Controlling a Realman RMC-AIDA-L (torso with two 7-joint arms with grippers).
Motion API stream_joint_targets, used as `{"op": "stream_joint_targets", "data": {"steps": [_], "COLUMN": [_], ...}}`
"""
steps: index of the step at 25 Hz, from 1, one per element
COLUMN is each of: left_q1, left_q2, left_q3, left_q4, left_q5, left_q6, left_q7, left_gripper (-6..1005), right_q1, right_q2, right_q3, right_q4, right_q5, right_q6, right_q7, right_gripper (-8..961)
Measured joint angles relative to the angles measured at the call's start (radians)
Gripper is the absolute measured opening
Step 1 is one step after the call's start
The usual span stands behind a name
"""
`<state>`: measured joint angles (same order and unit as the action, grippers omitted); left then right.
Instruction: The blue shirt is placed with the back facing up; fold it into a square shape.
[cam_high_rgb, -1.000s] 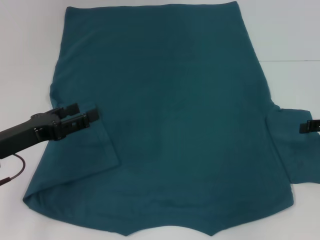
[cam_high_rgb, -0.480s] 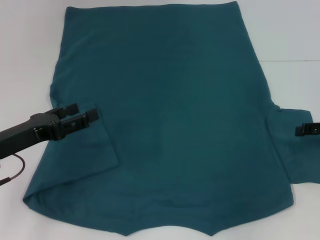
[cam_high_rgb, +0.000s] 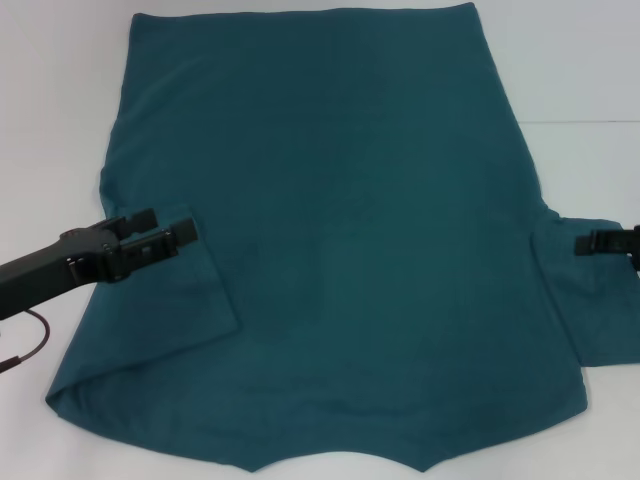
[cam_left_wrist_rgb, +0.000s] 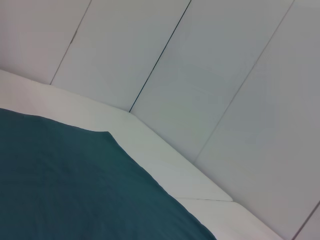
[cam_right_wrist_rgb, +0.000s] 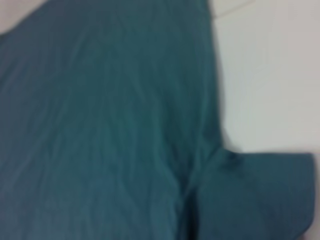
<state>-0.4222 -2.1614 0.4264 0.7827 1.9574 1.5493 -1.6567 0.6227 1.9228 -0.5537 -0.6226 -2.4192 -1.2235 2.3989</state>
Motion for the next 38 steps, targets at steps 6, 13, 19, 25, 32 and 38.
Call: {"op": "stream_joint_targets", "data": {"steps": [6,13,19,25,32,38], "left_q1": [0.000,0.000,0.000,0.000,-0.001,-0.001], "left_q2": [0.000,0.000,0.002,0.002,0.002,0.000], "left_q3": [0.000,-0.002,-0.002,-0.002,-0.001,0.000], "left_q4": [0.000,-0.004,-0.006,-0.007,-0.007,-0.007], "left_q5": [0.000,-0.011,-0.016,-0.017,-0.024,-0.025], "left_q6": [0.002,0.001,0.001,0.000,0.002,0.003], "left_q7": [0.000,0.003,0.003,0.003,0.002,0.002], "left_gripper": [905,906,907,906,906,905], "right_q1": [-0.005,-0.002,0.004,0.008,0.017,0.022], "right_q2": [-0.005,-0.010,-0.015,-0.013,-0.008,-0.007], "right_q3": [0.000,-0.009,-0.026,-0.030,-0.041,-0.052], "right_q4": [0.000,0.017,0.037,0.043,0.042,0.042], "right_q5": [0.027,0.020,0.016,-0.018,-0.030,-0.036], "right_q6": [-0.015,-0.017,-0.004,0.025,0.026,0.028], "right_q7": [-0.007,0.008,0.016,0.035,0.039,0.046], "right_gripper": [864,777,747,736,723,605]}}
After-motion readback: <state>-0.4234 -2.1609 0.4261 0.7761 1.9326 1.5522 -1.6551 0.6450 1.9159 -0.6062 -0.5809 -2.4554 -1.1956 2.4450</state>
